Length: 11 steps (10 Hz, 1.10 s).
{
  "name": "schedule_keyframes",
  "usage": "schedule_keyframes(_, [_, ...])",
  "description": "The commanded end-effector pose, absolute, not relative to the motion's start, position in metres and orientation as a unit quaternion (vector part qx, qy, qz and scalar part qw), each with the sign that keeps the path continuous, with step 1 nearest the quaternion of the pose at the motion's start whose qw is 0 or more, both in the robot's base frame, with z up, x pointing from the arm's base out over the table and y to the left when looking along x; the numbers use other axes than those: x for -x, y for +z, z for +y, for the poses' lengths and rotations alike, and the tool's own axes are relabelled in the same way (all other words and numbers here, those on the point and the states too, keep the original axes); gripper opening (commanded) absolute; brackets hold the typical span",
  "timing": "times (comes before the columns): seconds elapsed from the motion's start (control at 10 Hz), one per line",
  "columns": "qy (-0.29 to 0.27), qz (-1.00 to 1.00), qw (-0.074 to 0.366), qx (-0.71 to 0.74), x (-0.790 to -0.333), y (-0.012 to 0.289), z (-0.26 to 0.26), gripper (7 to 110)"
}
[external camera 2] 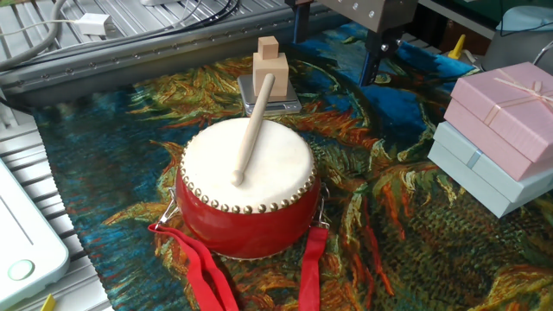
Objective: Play the drum
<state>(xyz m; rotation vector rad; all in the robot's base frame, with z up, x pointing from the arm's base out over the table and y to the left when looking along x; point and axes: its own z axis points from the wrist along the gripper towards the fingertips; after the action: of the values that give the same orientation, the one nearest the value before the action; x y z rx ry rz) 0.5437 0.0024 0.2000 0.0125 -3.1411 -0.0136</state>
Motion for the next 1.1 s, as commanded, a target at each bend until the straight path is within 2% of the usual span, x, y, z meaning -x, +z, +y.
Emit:
schedule_keyframes(0.0, [0.004, -0.996, -0.088, 0.020, -0.588, 0.204, -0.001, 109])
schedule_keyframes(0.1, [0.004, -0.996, -0.088, 0.020, -0.588, 0.203, -0.001, 7])
schedule_keyframes(0.8, [0.005, -0.996, -0.087, 0.008, -0.587, 0.204, 0.000, 7])
schedule_keyframes(1.0, [0.003, -0.997, -0.069, -0.026, -0.577, 0.205, 0.002, 7])
